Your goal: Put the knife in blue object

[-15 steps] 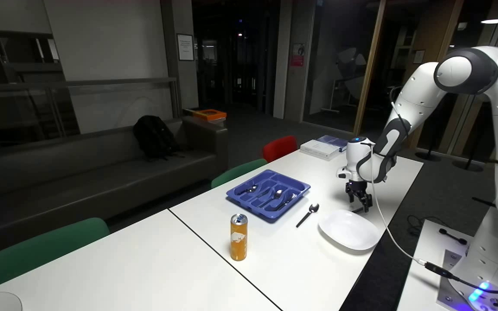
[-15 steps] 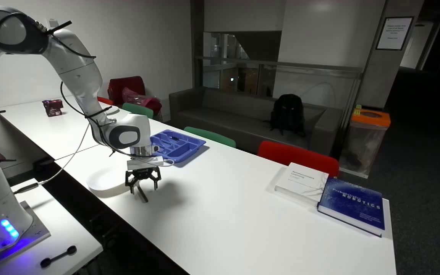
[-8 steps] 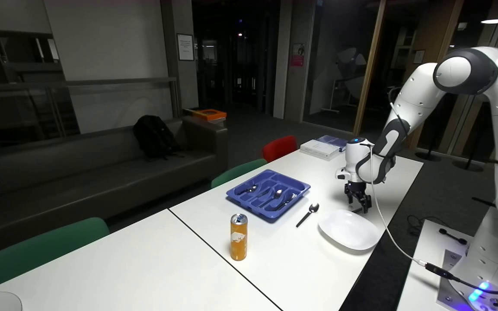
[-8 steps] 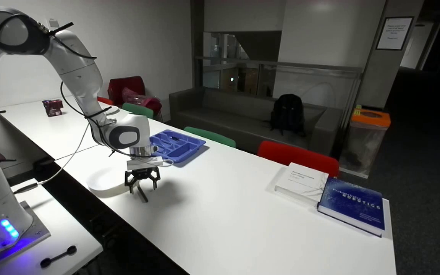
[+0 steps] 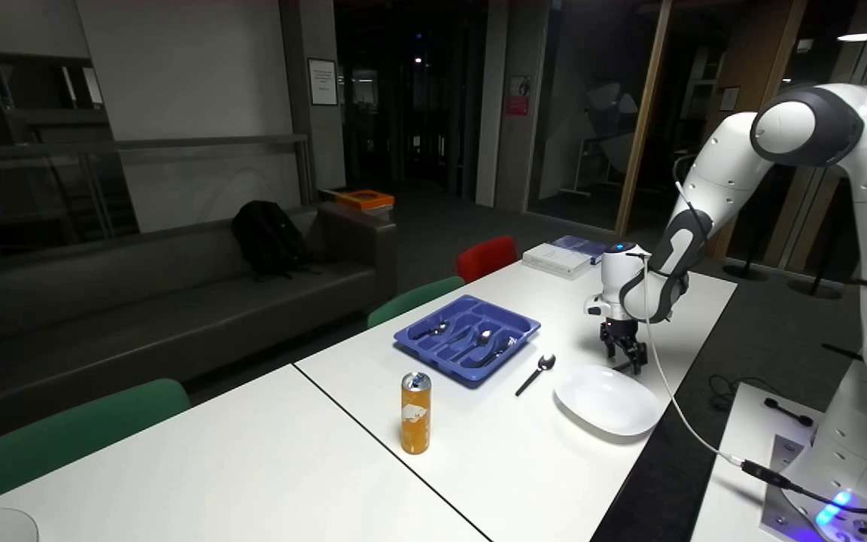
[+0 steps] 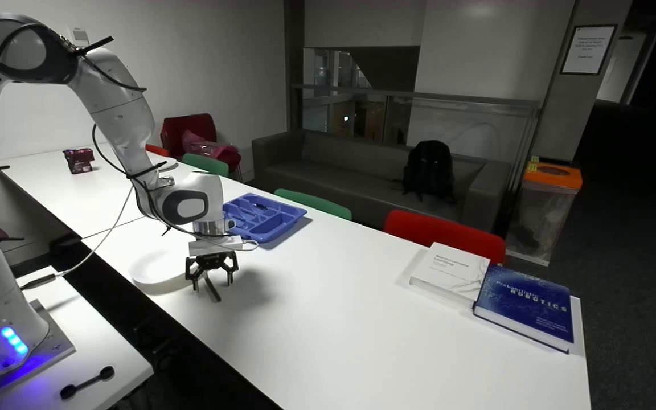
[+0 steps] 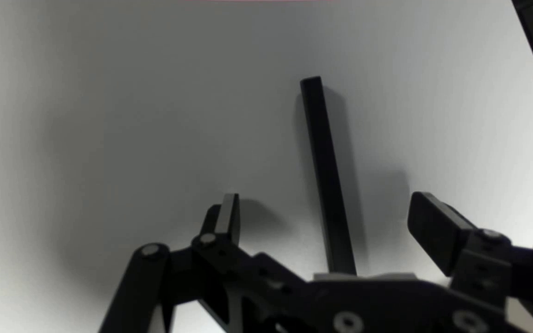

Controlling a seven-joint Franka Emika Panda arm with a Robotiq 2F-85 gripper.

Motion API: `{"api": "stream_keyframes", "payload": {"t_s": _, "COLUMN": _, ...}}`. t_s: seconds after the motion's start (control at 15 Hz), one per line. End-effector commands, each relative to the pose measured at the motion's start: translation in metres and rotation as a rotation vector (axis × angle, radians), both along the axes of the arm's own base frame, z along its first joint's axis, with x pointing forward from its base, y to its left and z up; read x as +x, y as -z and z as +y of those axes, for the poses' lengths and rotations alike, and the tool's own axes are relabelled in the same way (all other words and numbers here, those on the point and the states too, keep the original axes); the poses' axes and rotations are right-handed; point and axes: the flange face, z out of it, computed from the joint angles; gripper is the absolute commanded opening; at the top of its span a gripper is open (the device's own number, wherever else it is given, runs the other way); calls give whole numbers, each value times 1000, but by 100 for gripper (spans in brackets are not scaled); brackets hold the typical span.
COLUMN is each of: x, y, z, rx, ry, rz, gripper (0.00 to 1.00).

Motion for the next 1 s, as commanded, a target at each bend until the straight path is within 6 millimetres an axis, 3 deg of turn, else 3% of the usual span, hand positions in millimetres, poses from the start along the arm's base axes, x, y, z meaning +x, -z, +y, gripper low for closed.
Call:
{"api": "stream_keyframes", "payload": {"t_s": 0.0, "x": -1, "y": 1, "z": -4, "rx": 1, "ry": -16, "rz": -23, "gripper": 69}}
{"api": "stream_keyframes", "payload": {"t_s": 0.6, "x": -2, "y": -3, "z": -5, "rx": -5, "ry": -20, "rz": -31, "gripper": 1}}
{"api": "stream_keyframes", "payload": {"t_s": 0.93, "x": -6, "y": -11, "z": -3, "rx": -19, "ry": -10, "rz": -52, "gripper": 0}}
